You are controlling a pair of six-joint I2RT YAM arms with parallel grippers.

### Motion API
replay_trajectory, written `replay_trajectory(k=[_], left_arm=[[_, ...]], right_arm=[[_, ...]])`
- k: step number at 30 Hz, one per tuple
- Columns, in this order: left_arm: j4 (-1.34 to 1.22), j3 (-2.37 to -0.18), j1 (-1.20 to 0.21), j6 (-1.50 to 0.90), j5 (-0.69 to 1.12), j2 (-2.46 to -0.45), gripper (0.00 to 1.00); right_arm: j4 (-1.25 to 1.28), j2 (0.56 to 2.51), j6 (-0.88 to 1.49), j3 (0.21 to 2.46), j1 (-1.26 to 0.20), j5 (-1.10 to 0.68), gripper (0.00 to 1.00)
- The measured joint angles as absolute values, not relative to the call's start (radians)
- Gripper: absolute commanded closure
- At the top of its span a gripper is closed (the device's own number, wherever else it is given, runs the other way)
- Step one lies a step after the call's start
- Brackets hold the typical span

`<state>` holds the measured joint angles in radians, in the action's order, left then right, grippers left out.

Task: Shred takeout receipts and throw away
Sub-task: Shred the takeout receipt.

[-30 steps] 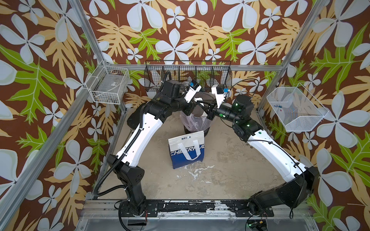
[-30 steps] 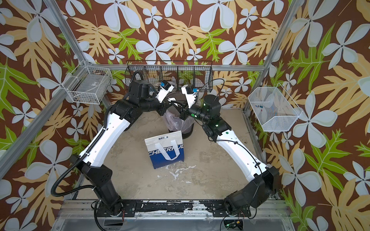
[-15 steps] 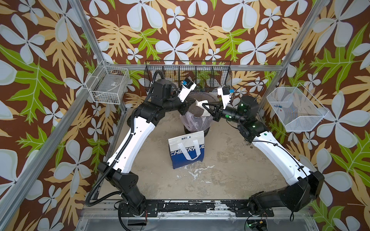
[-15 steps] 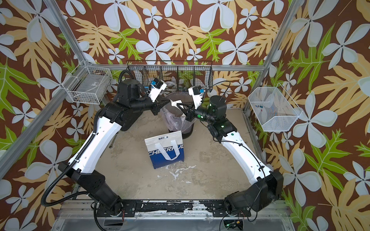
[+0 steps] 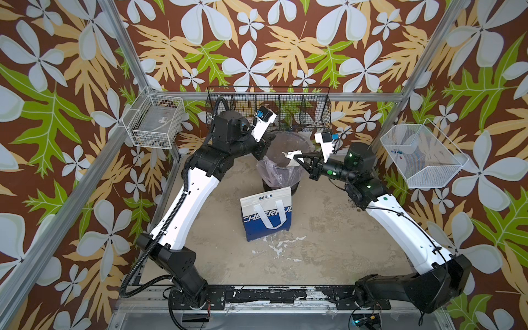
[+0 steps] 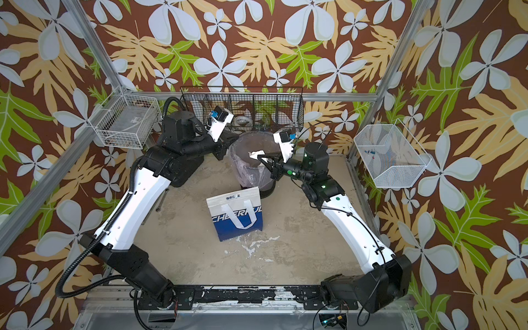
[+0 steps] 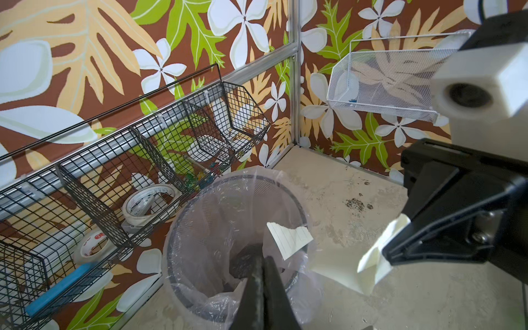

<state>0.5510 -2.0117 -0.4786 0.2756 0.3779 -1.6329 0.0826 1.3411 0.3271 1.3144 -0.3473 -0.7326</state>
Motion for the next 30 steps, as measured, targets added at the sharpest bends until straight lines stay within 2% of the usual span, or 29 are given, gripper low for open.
replay_trajectory(k=[1,3,6,10,21,24,28,30], left_arm=[[0.545,-1.985,-0.479,0.288,0.415,-1.619,0.44],[0.535,-1.919,-0.479,0.295,0.487,-1.589,0.26],[0.525,-1.787,-0.480,0.321,0.567,-1.533,0.13],[0.460,-1.696,-0.480,0.338,0.660,-1.481,0.12],[0.291,-1.715,-0.480,0.282,0.865,-1.522,0.15],[0.244,-1.710,-0.480,0.247,0.910,-1.522,0.21],[0.195,-1.708,-0.480,0.210,0.955,-1.525,0.34],[0.183,-1.718,-0.480,0.197,0.974,-1.535,0.37]], right_arm=[[0.104,1.334,0.347,1.300,-0.333,-0.732,1.00],[0.135,1.325,0.386,1.287,-0.316,-0.733,1.00],[0.204,1.317,0.442,1.289,-0.315,-0.773,1.00],[0.341,1.317,0.564,1.280,-0.317,-0.849,1.00],[0.551,1.325,0.786,1.276,-0.360,-0.963,1.00],[0.571,1.336,0.812,1.277,-0.368,-0.972,1.00],[0.599,1.353,0.852,1.277,-0.377,-0.976,1.00],[0.599,1.355,0.856,1.278,-0.382,-0.979,1.00]])
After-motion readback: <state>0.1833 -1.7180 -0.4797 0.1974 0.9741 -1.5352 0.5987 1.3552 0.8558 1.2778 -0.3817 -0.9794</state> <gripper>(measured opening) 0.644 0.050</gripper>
